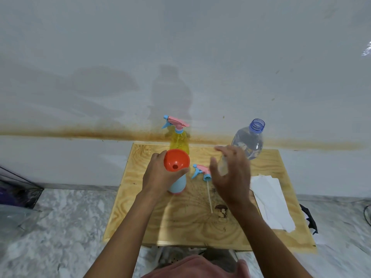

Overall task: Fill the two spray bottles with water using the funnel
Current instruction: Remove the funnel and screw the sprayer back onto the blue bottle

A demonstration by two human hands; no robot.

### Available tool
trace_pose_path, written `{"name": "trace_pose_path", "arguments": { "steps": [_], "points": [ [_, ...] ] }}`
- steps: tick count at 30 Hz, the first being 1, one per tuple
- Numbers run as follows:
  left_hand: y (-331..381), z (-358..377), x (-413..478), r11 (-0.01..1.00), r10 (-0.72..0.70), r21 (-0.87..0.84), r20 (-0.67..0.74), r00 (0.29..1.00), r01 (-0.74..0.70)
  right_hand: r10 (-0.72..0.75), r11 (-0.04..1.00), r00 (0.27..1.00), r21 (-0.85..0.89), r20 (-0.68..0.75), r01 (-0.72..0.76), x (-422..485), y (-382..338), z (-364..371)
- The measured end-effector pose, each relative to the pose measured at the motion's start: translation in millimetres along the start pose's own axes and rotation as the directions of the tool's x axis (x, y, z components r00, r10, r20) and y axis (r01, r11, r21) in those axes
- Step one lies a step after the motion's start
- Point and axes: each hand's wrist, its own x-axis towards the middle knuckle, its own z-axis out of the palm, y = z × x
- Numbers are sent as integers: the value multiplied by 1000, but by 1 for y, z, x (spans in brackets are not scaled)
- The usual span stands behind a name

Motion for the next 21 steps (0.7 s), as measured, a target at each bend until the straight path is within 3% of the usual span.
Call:
{"name": "trace_pose_path", "arguments": {
  "steps": [1, 3, 5, 6, 7, 12, 16, 21],
  "points": [
    [0, 0, 0, 1000, -1, -2, 0, 1000, 1, 14, 1000, 995, 26, 104, -17, -2, -7, 8],
    [1, 0, -1, 1000, 5, -3, 0, 1000, -5, 201, 971, 922, 58, 333, -232, 1, -16, 23],
    [1, 1, -2, 1000, 14, -20, 1, 1000, -14, 426, 835, 703, 50, 570, -547, 9, -15, 40],
    [1, 1, -2, 999, 20, -38, 1, 1000, -20, 467, 778, 605, 27, 644, -628, 14, -14, 47],
    [0, 1, -2, 998, 29, -56, 4, 1000, -29, 473, 762, 558, 2, 682, -648, 18, -13, 54],
    [-19, 0, -2, 984, 46, -176, 43, 998, -38, 466, 756, 526, -11, 712, -655, 32, -15, 67],
    [-43, 4, -5, 953, -10, -302, 57, 998, 27, 439, 796, 561, -14, 702, -605, 37, -14, 69],
    [-60, 24, -1, 971, 1, -238, 73, 997, 16, 445, 800, 597, 3, 668, -600, 40, -10, 69]
  ]
}}
